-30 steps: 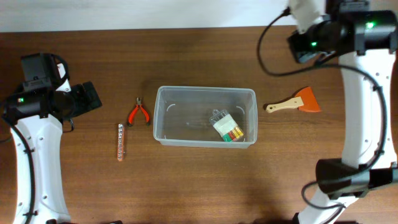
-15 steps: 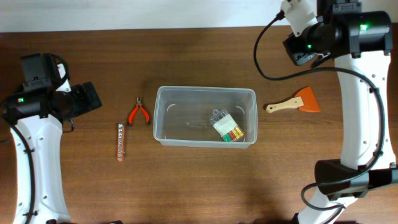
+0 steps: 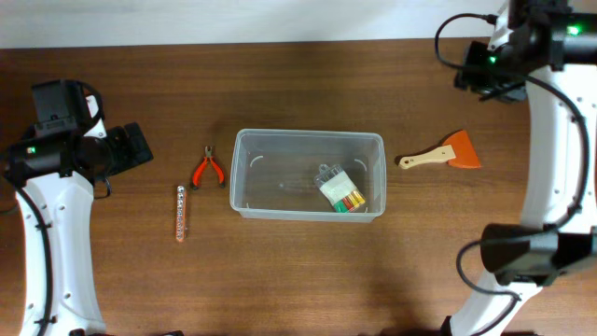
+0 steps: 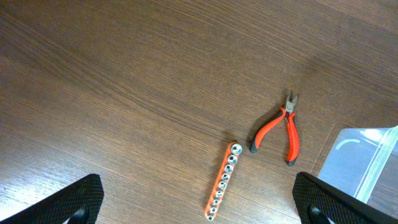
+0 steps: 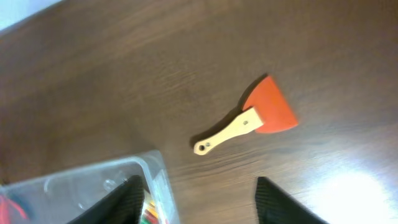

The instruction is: Pack container

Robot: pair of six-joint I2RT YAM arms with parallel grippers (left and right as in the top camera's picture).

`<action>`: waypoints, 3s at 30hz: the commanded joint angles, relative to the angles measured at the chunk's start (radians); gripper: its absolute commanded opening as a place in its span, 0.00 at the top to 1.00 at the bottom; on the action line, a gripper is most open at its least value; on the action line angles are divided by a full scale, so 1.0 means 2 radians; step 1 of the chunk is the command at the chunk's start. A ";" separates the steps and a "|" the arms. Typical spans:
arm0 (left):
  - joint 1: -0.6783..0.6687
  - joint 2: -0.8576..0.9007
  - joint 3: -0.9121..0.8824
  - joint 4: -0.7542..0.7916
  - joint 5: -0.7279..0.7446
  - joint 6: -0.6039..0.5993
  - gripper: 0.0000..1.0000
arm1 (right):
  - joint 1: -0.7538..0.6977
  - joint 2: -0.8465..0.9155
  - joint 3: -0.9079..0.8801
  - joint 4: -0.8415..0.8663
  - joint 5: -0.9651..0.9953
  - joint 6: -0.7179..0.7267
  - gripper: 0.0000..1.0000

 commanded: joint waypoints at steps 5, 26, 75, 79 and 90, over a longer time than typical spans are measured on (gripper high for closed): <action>0.003 -0.010 -0.002 -0.001 0.007 -0.005 0.01 | 0.002 0.062 0.000 0.002 -0.049 0.157 0.01; 0.003 -0.010 -0.002 -0.001 0.007 -0.005 0.01 | -0.002 0.195 0.000 -0.029 -0.088 0.351 0.09; 0.003 -0.010 -0.002 0.000 0.019 -0.005 0.01 | -0.019 0.216 -0.186 0.113 -0.049 0.284 0.22; 0.003 -0.010 -0.002 -0.001 0.019 -0.005 0.01 | -0.011 0.216 -0.186 0.113 -0.049 0.279 0.30; 0.003 -0.010 -0.002 -0.001 0.018 -0.004 0.01 | 0.000 0.216 -0.187 0.113 -0.049 0.279 0.50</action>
